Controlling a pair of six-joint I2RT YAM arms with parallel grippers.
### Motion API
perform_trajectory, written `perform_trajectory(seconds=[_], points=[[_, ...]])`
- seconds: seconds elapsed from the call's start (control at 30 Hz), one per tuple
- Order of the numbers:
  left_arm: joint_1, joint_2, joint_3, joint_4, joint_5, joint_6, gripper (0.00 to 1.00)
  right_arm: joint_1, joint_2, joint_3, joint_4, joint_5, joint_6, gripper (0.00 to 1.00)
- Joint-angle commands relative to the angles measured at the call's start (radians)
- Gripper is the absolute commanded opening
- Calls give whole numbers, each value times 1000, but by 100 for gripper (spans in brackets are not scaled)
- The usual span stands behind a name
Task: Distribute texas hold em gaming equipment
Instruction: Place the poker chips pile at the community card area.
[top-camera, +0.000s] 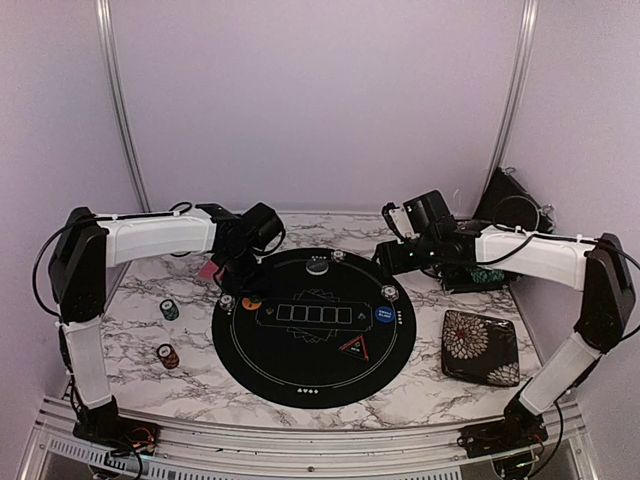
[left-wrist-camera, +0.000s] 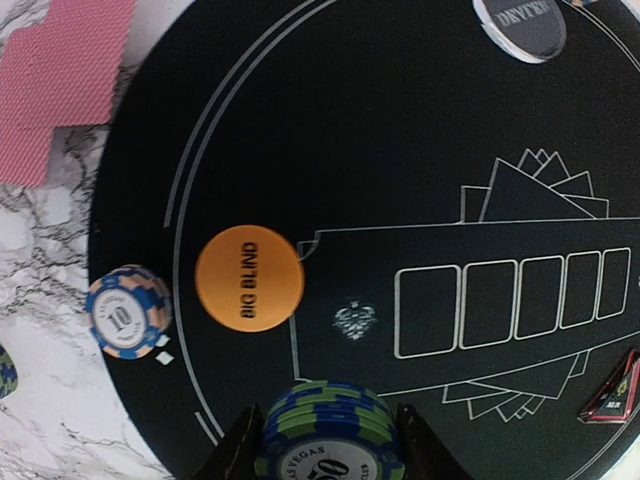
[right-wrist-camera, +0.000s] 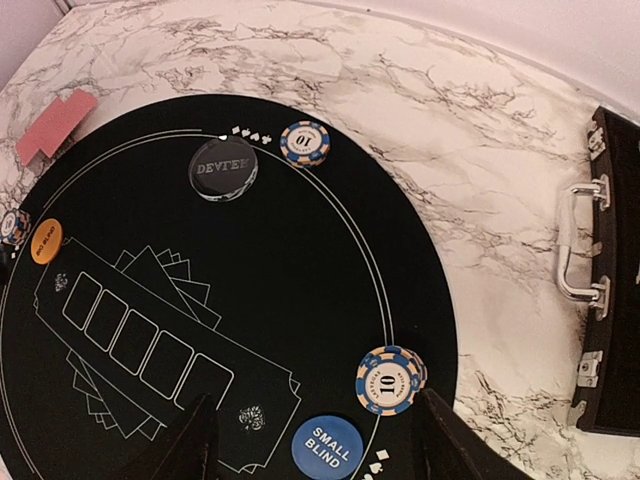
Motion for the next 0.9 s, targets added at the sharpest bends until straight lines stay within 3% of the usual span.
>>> perform_trajectory(seconds=[0.0,0.47,0.87], points=[[-48,97,129,-35,3,-8,34,-9,-46,-9,-10,15,19,63],[-147,362,374,-70,9,4,34,-11,-94,-27,-25,24,17,63],[-167,414,388,-74,-18,0,36,-11,-101,-36,-25,25,13,63]])
